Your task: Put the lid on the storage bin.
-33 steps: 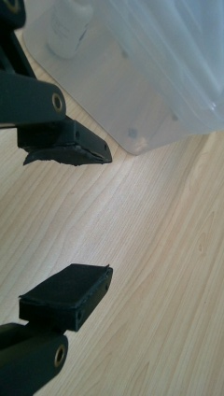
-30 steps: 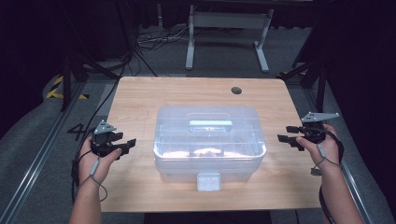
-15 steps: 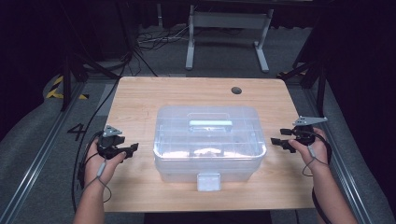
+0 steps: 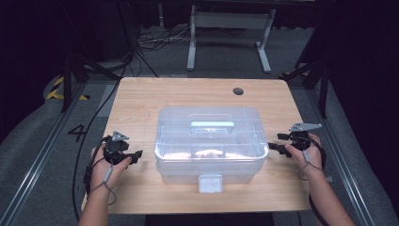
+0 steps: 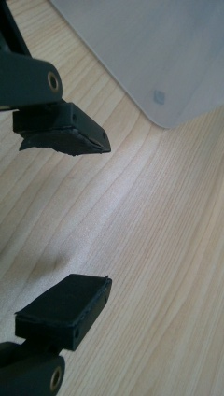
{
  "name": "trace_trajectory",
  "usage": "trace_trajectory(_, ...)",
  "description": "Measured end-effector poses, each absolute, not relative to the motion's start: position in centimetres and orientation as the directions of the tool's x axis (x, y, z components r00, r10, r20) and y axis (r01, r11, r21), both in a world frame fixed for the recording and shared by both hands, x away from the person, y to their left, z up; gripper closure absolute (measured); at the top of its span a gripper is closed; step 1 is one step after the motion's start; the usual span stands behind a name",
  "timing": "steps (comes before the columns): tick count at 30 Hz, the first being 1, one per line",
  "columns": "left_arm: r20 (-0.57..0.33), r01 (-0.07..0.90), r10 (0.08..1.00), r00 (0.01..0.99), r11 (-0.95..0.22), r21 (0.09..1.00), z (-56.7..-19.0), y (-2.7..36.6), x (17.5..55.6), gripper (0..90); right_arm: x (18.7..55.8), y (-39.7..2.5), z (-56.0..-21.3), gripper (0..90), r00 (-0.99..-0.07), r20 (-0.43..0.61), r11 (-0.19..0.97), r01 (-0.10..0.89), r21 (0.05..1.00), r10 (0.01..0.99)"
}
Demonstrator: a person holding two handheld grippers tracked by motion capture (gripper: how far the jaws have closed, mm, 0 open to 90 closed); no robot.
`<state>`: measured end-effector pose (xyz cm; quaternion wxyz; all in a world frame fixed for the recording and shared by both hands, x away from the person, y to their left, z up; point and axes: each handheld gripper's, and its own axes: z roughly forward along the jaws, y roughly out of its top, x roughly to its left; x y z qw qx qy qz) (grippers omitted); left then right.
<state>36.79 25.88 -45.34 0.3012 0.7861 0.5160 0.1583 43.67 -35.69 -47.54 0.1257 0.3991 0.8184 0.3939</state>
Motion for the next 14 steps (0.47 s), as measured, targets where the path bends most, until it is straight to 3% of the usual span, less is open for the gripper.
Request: trace_trajectory(14, -0.100, 0.754, 0.925, 0.368, -0.234, 0.614, -45.83, 26.59, 36.75, 34.4, 43.69, -35.96, -47.82, 29.9, -0.609, 0.136, 0.335, 0.593, 0.732, 0.781)
